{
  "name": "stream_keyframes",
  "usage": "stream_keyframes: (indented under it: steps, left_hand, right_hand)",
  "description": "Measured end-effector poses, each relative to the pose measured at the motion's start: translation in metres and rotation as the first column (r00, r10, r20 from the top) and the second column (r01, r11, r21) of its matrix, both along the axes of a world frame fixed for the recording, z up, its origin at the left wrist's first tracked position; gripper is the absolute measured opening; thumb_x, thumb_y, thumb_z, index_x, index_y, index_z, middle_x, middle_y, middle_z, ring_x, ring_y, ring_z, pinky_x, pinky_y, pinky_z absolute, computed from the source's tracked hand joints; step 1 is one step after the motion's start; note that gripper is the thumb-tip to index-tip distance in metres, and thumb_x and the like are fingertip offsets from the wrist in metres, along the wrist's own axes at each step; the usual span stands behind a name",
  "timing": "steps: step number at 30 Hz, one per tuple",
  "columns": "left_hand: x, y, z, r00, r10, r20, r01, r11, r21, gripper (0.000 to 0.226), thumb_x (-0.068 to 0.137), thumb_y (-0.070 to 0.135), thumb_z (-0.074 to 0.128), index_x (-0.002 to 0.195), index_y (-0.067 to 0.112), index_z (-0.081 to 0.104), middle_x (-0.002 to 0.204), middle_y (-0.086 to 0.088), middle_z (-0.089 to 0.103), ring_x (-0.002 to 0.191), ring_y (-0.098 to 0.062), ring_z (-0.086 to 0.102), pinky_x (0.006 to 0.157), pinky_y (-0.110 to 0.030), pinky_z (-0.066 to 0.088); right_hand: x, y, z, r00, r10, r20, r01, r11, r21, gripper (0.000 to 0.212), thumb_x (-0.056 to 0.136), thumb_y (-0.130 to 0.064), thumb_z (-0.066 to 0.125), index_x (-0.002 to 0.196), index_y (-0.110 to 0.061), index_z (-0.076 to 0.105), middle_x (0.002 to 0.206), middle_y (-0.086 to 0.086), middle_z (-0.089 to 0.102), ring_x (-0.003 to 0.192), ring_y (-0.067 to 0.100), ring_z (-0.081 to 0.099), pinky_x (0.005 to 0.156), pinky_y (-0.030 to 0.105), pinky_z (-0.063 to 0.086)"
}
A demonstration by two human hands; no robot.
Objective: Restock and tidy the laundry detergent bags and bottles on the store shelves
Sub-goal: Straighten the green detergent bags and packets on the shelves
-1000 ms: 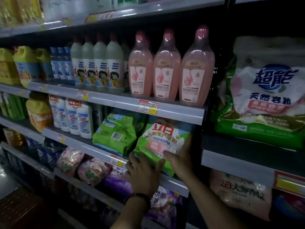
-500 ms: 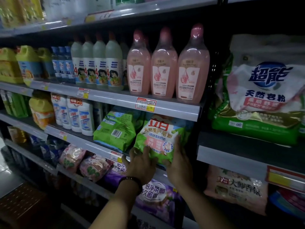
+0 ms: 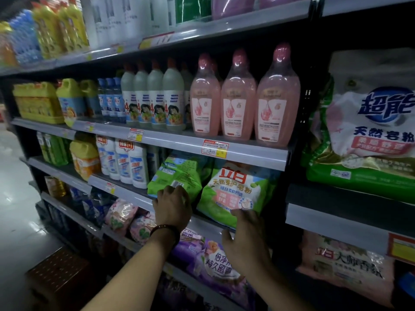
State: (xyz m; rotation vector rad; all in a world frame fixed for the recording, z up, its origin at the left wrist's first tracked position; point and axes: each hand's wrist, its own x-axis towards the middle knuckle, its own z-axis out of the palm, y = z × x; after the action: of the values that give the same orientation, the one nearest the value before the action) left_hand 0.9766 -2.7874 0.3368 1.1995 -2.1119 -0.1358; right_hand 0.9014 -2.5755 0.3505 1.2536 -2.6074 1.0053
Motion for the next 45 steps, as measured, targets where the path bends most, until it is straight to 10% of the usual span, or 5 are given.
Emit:
stream_keyframes:
  steps: [7,11,24,33,45]
  left_hand:
    - [-0.028,-0.048,-0.025,0.983,-0.100,0.154,0.086,0.992,0.097,0.083,0.090,0.055,0.066,0.162,0.039,0.026,0.175,-0.011,0.011,0.161,-0.041,0.007,0.126,-0.057,0.025]
    - [-0.036,-0.058,-0.035,0.998,-0.030,0.052,0.031,0.999,-0.009,0.079,0.079,0.071,0.066,0.150,0.043,0.047,0.163,-0.011,0.041,0.149,-0.041,0.034,0.117,-0.054,0.040]
    - [0.026,-0.051,0.034,0.973,-0.194,-0.123,0.171,0.969,-0.177,0.041,0.086,0.030,0.083,0.122,0.014,0.072,0.086,-0.018,0.078,0.075,-0.037,0.074,0.061,-0.041,0.059]
    - [0.101,0.036,0.071,0.925,-0.115,-0.361,0.145,0.988,0.057,0.014,0.090,0.016,0.072,0.102,0.024,0.074,0.081,0.008,0.069,0.078,-0.019,0.063,0.057,-0.017,0.035]
    - [0.190,0.130,0.059,0.531,-0.054,-0.845,0.541,0.789,0.290,0.021,0.089,0.004,0.080,0.083,0.024,0.082,0.093,-0.006,0.082,0.094,-0.036,0.078,0.091,-0.056,0.061]
  right_hand:
    - [-0.007,-0.028,0.002,0.964,0.123,-0.235,-0.031,0.932,0.360,0.084,0.100,-0.051,0.050,0.168,-0.016,0.015,0.174,0.019,-0.017,0.160,0.038,-0.023,0.132,0.052,-0.005]
    - [-0.013,-0.038,-0.004,0.957,0.125,-0.261,0.019,0.873,0.487,0.091,0.097,-0.051,0.052,0.168,-0.010,0.013,0.169,0.029,-0.024,0.155,0.046,-0.030,0.129,0.059,-0.010]
    - [-0.015,-0.050,0.054,0.995,0.091,-0.051,-0.040,0.782,0.622,0.078,0.087,-0.060,0.060,0.150,-0.014,0.053,0.167,0.028,0.024,0.154,0.047,0.022,0.127,0.051,0.024]
    - [0.004,-0.026,0.040,0.986,0.113,0.122,-0.124,0.988,0.088,0.039,0.101,-0.043,0.059,0.128,-0.015,0.064,0.118,0.008,0.073,0.101,0.027,0.069,0.080,0.029,0.050]
    - [0.072,0.016,0.017,0.259,0.229,0.938,-0.068,0.973,-0.219,0.044,0.074,-0.048,0.078,0.101,-0.013,0.073,0.096,0.011,0.073,0.084,0.032,0.069,0.085,0.045,0.059]
